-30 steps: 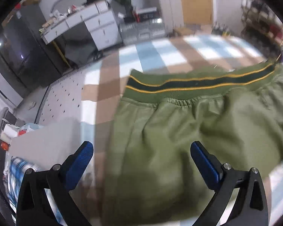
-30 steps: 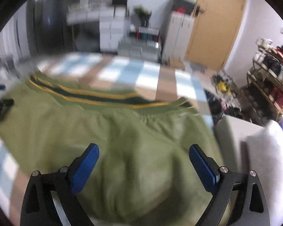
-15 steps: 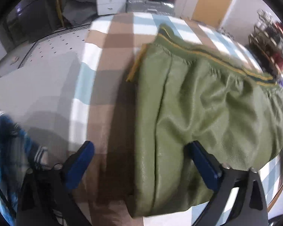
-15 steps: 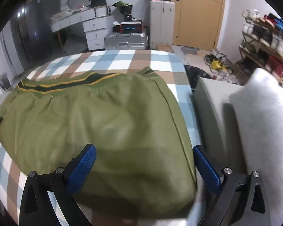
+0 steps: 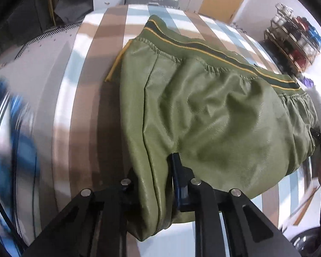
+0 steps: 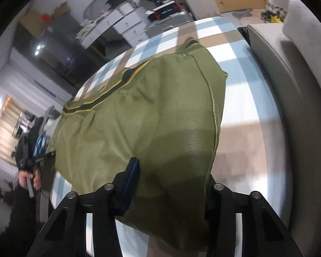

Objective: Fold large clothes
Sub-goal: 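Press the folded jacket flat with both open tools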

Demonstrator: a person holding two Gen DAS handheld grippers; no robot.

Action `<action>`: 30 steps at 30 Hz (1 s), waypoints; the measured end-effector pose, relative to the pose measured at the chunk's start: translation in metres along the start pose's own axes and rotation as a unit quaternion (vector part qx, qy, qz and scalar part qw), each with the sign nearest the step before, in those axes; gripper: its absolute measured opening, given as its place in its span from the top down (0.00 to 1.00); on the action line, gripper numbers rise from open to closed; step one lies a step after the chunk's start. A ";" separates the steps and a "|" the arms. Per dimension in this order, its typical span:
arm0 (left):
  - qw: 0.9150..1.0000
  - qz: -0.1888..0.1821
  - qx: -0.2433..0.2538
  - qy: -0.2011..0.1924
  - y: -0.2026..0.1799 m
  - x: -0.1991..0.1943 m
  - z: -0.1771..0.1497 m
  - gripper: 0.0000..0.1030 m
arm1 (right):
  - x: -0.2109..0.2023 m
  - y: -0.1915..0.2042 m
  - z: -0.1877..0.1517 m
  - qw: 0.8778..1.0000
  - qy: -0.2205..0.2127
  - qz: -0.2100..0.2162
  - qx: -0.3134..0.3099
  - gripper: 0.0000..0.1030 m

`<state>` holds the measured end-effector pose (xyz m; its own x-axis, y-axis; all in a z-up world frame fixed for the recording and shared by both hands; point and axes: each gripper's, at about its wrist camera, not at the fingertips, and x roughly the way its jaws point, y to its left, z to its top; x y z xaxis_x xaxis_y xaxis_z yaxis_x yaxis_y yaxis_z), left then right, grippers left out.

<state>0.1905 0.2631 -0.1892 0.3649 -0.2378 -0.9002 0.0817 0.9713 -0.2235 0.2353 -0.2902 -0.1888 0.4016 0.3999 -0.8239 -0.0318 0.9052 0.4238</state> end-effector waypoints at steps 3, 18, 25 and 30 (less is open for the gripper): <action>1.000 -0.007 0.005 0.016 -0.002 -0.016 -0.034 0.87 | -0.025 0.003 -0.035 1.000 0.009 0.018 0.001 0.61; 0.973 0.048 0.054 -0.218 -0.077 -0.138 -0.102 0.18 | -0.148 0.109 -0.103 0.968 -0.199 -0.107 -0.113 0.29; 0.988 0.064 0.104 -0.092 -0.113 -0.007 -0.069 0.19 | -0.014 0.190 -0.088 0.966 -0.138 -0.124 -0.181 0.32; 0.987 0.048 0.096 -0.118 -0.093 -0.003 -0.070 0.14 | 0.065 0.179 -0.100 0.953 -0.082 -0.200 -0.211 0.31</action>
<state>0.1172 0.1728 -0.1915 0.5828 -0.1586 -0.7970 0.2032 0.9780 -0.0461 0.1644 -0.0876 -0.2035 0.5950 0.0149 -0.8036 -0.1980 0.9717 -0.1286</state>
